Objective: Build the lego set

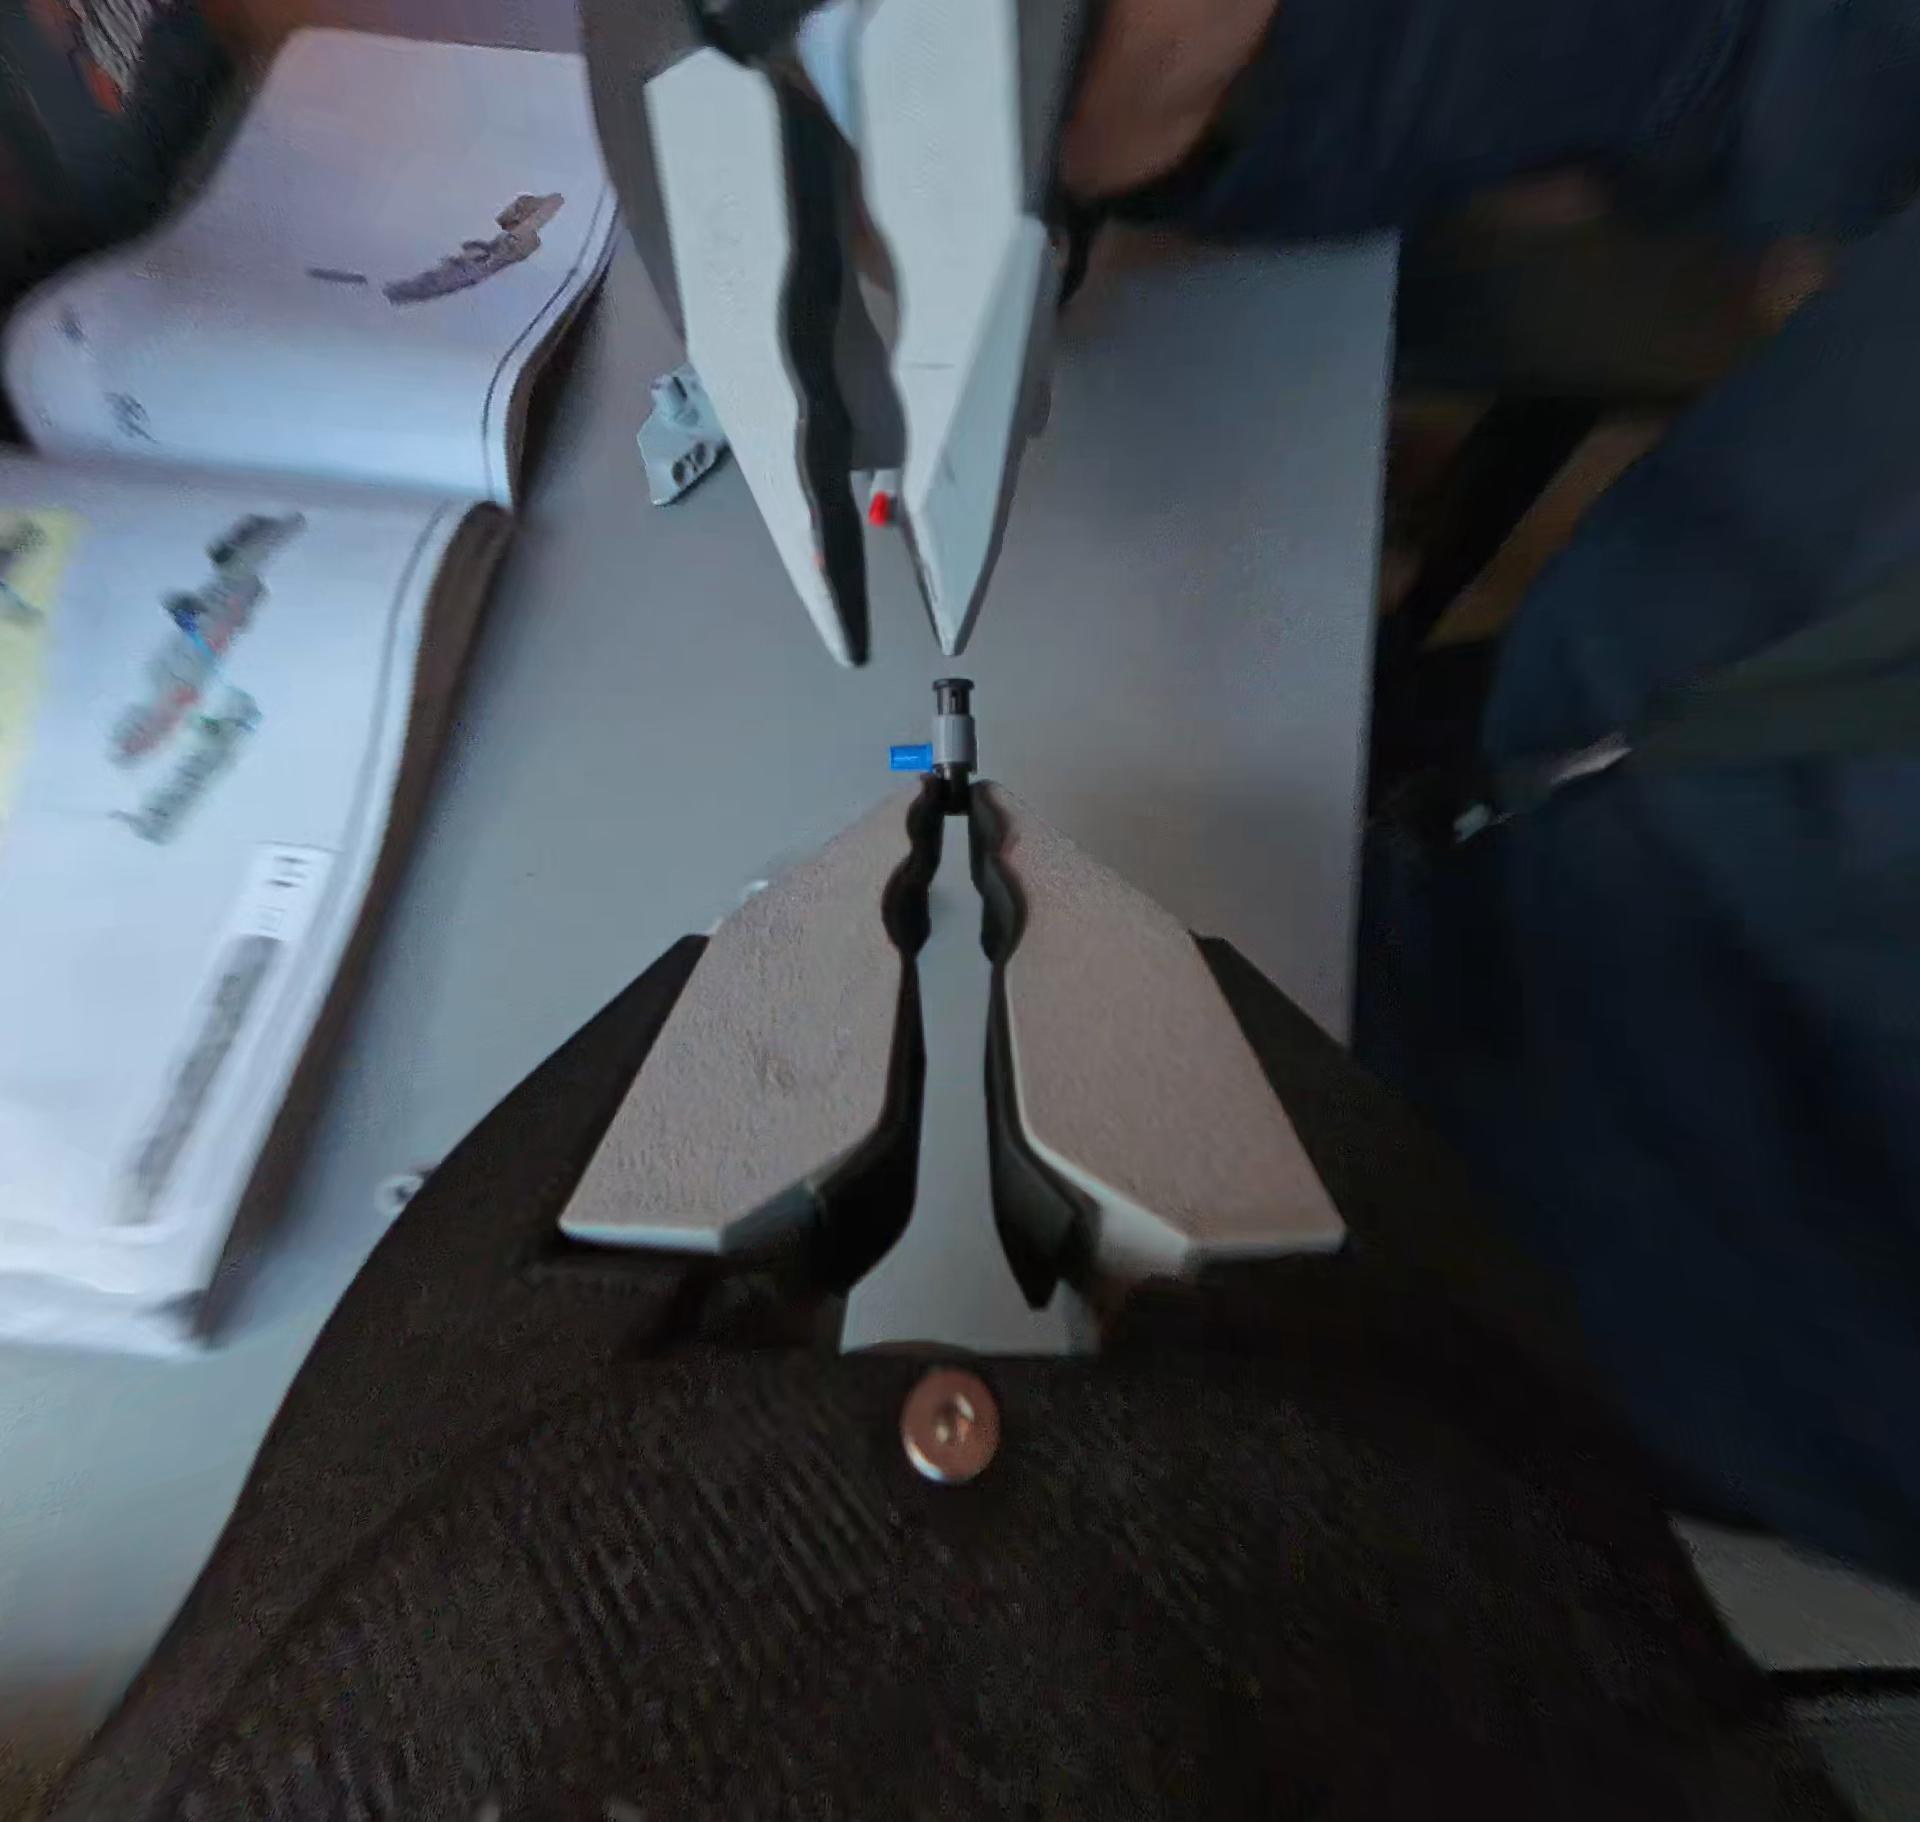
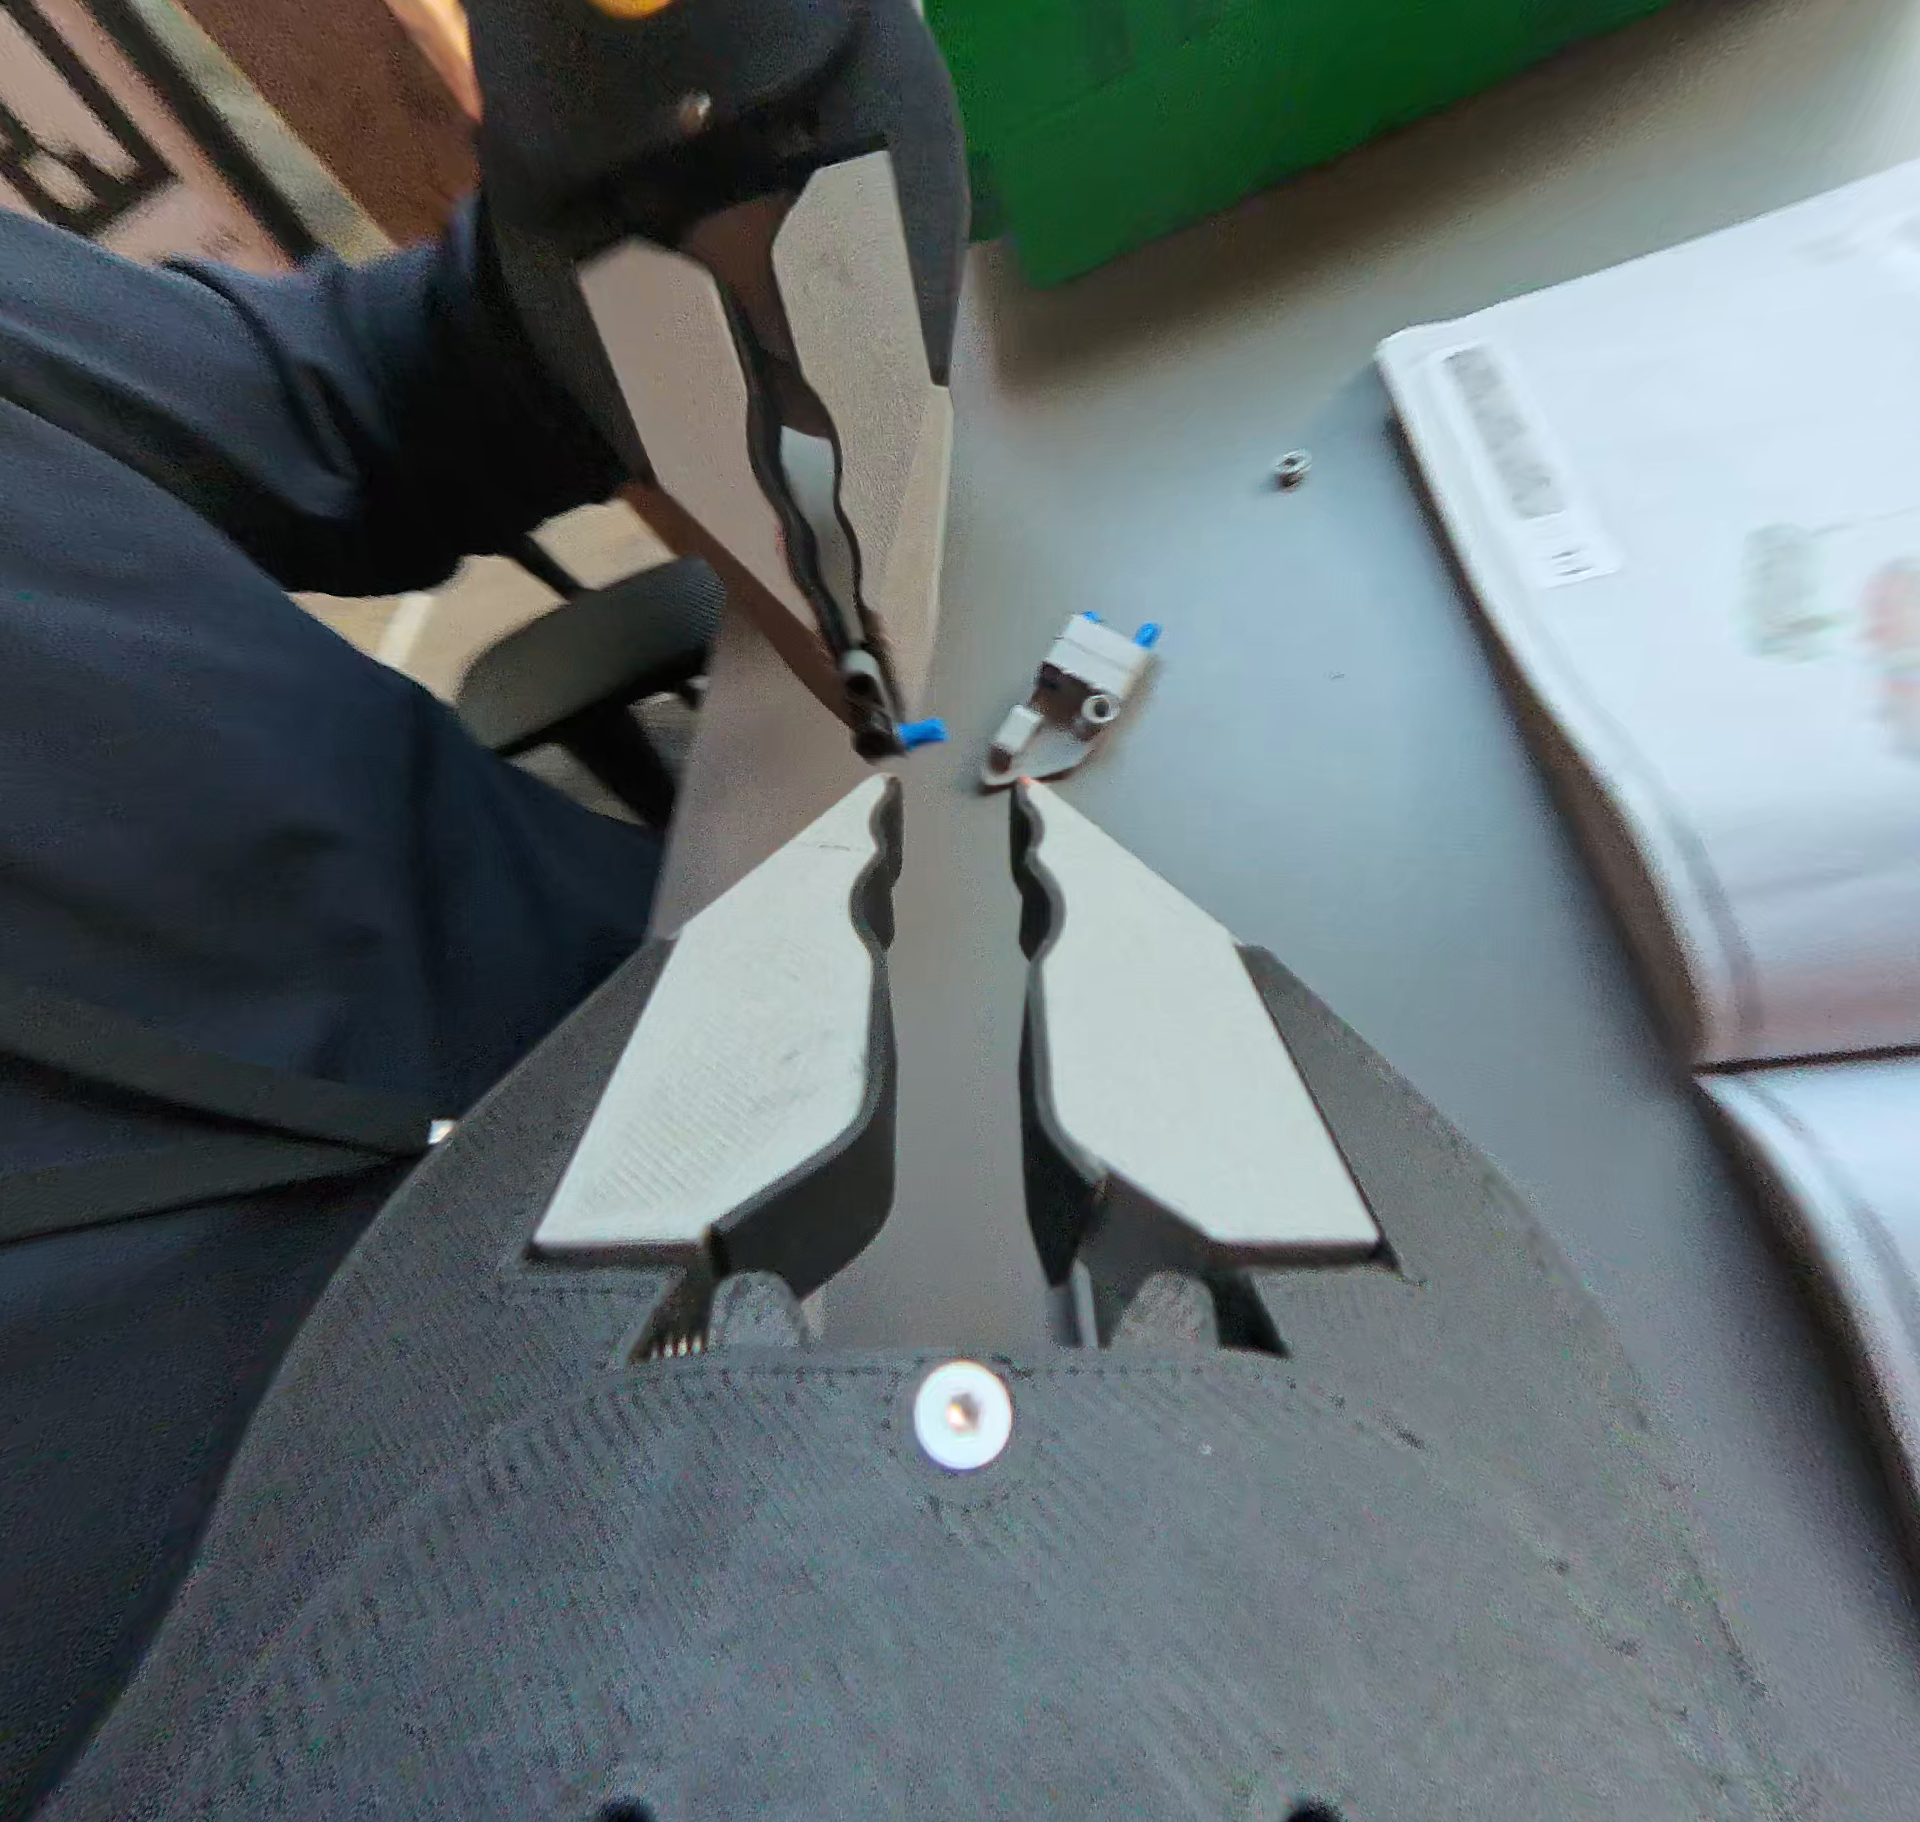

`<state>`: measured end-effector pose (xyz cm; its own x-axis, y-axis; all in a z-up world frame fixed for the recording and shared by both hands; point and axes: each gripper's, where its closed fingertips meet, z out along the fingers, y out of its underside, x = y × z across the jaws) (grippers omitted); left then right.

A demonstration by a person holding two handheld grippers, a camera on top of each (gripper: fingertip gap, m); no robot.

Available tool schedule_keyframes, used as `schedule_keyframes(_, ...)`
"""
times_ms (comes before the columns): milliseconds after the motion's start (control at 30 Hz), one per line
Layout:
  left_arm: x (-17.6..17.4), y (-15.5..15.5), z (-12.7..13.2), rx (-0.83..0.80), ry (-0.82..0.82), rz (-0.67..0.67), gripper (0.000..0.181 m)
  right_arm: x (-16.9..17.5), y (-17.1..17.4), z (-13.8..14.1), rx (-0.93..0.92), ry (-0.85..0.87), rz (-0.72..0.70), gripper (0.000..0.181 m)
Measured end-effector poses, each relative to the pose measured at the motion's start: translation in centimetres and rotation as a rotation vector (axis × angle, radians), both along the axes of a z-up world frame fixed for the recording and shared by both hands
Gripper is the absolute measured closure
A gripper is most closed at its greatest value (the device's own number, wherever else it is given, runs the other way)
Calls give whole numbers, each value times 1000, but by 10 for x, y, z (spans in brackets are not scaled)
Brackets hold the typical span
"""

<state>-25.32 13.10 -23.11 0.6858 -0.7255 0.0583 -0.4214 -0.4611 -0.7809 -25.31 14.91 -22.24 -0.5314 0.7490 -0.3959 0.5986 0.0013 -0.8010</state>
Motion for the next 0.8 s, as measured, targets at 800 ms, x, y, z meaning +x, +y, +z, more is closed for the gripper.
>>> schedule_keyframes(800,1,9,28,-183,-772,214,171,-16,2,5,663,361,-126,165)
